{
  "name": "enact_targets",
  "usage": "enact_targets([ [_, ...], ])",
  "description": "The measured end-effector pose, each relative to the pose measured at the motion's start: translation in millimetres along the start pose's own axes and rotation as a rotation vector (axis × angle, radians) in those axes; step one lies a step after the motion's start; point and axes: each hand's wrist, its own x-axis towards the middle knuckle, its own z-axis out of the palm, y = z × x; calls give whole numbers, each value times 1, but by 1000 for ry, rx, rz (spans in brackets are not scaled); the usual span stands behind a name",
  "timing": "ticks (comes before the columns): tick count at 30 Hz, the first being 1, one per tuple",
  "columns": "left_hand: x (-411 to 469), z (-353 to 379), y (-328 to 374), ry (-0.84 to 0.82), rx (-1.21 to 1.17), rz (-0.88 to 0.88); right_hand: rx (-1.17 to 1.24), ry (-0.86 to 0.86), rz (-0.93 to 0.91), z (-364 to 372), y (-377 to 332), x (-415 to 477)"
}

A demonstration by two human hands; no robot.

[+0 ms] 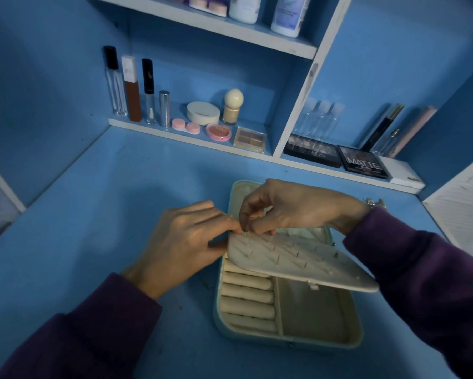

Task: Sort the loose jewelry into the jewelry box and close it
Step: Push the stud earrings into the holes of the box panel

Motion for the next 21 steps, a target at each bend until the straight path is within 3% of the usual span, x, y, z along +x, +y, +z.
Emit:
enact_targets([
  [3,1,3,-1,20,-20,-48,109,30,-23,0,9,-6],
  [9,11,3,3,32,-153,-300,640,296,70,-17,32,-40],
  [14,18,6,1,-40,-344,-580,834,574,258,-21,57,-67],
  [21,25,8,-1,-121,-588,-794,1053,732,221,-7,70,-83],
])
